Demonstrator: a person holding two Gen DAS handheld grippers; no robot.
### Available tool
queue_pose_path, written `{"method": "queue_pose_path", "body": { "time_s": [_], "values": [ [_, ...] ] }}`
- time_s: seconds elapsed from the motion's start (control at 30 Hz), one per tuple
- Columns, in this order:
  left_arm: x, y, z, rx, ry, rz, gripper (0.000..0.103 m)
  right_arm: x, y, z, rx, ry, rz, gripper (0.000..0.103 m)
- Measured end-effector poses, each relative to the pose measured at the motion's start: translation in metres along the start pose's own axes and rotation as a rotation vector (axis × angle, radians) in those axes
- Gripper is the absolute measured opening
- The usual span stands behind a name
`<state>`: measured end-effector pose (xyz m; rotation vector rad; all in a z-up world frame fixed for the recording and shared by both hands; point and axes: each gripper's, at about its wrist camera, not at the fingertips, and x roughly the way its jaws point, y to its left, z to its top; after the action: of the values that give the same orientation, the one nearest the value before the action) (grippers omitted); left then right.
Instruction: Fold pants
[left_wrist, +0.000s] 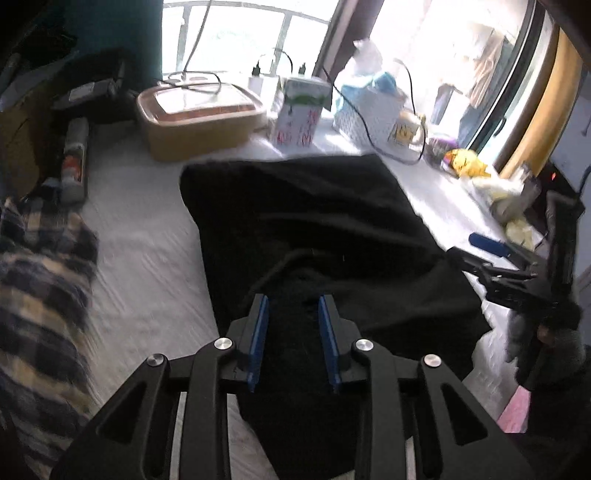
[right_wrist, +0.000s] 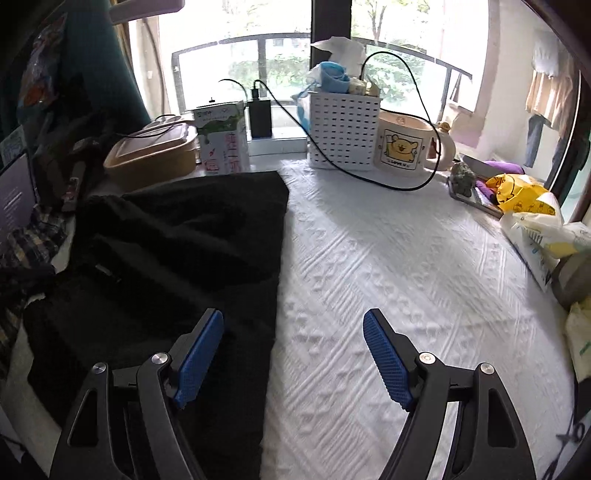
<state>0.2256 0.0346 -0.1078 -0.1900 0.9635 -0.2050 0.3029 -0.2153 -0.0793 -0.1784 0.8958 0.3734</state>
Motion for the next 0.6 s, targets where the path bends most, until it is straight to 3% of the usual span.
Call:
{"method": "queue_pose_path", "body": {
  "time_s": [0.2,0.37,0.6],
  "values": [
    [0.003,-0.009,-0.017,0.03,0.03,0.049,0.03,-0.005,0.019,-0.027,-0.052,0.055,0.085,0.08],
    [0.001,-0.007,-0.029,0.039,0.025,0.081,0.044,-0.003,0.017,-0.052,-0.045,0.114,0.064,0.079],
    [-0.001,0.001,-0.044,0.01,0.028,0.08,0.057,-0.017,0.017,-0.07,-0.076,0.093,0.035,0.079]
  ]
}}
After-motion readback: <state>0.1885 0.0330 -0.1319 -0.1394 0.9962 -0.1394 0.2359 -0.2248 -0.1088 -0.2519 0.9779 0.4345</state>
